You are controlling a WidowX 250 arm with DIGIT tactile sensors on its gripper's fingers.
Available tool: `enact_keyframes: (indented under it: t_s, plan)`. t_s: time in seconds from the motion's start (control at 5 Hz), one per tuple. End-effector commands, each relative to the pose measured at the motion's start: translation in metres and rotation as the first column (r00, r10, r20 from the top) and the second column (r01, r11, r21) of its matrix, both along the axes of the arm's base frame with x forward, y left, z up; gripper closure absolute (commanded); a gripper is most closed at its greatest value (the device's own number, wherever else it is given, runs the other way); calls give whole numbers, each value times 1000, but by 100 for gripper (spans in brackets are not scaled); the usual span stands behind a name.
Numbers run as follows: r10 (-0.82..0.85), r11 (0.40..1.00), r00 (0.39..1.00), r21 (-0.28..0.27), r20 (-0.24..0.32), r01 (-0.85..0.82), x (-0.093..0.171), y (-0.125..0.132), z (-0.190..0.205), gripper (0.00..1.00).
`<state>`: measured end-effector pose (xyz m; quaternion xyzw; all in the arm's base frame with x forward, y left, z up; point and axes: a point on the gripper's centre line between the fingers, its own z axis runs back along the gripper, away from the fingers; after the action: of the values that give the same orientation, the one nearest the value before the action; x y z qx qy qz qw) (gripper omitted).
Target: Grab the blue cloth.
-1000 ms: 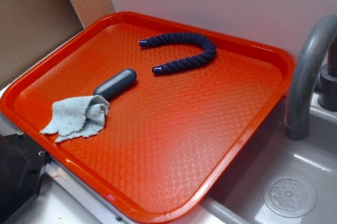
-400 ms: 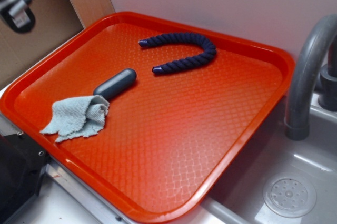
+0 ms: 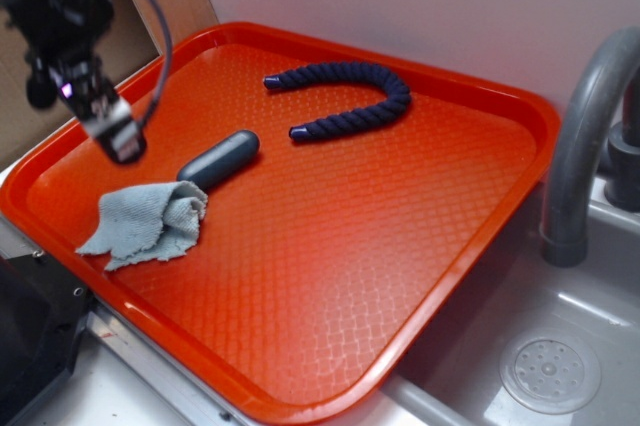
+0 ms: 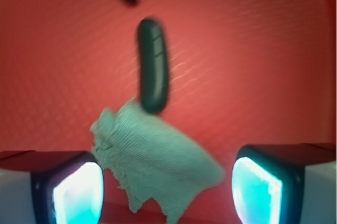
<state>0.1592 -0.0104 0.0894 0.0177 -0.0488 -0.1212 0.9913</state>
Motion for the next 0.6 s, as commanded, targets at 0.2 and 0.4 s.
enact_keyframes:
  t_s: [0.2, 0.4]
  plan:
    - [-148, 989, 985, 31, 84, 146, 5, -22, -26, 0]
    - [-150, 987, 984, 77, 92, 144, 13, -26, -43, 0]
